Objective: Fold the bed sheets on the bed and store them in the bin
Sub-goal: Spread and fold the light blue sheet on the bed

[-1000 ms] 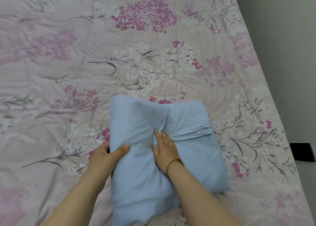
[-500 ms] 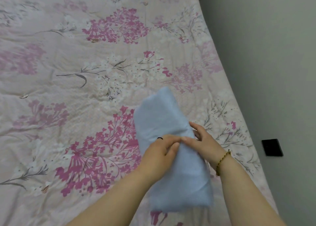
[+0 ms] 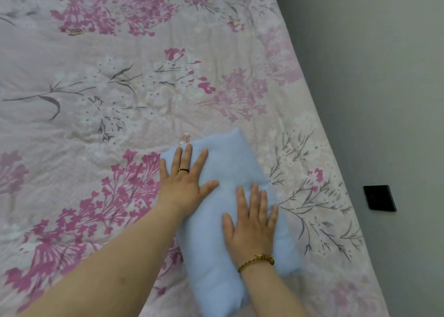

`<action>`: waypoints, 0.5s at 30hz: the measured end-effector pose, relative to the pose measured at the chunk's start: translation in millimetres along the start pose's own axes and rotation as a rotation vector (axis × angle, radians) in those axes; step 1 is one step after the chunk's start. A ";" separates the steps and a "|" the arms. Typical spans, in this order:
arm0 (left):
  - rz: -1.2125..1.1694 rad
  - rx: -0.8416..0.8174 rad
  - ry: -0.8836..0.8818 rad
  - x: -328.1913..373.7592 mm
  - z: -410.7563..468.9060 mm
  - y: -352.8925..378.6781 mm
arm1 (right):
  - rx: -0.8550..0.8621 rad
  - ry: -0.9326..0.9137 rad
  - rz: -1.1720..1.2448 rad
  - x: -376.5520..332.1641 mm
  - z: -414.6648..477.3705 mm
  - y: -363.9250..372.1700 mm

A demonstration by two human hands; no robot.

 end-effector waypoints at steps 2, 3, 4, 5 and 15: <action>0.021 0.006 0.030 -3.7 2.1 14.1 | 0.014 -0.016 0.011 -2.8 -0.5 14.1; 0.019 0.014 0.023 -5.5 3.6 17.7 | 0.023 -0.013 0.018 -3.3 -0.9 20.8; 0.021 0.030 0.012 -8.9 7.5 22.5 | 0.034 -0.012 0.023 -3.7 -0.1 29.7; 0.029 0.056 0.008 -11.6 9.3 26.7 | 0.046 -0.007 0.023 -3.1 -0.4 34.8; 0.053 0.176 0.056 -16.5 10.0 38.3 | 0.245 -0.051 -0.032 -14.9 32.3 11.6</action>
Point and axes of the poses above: each hand's wrist, its own z-axis towards the middle knuckle, its own y-axis out of the palm, x = y × z, the point moved 4 cm from there along z, towards the middle knuckle, and after that the axes turned 15 degrees about x, right-handed, at the moved point
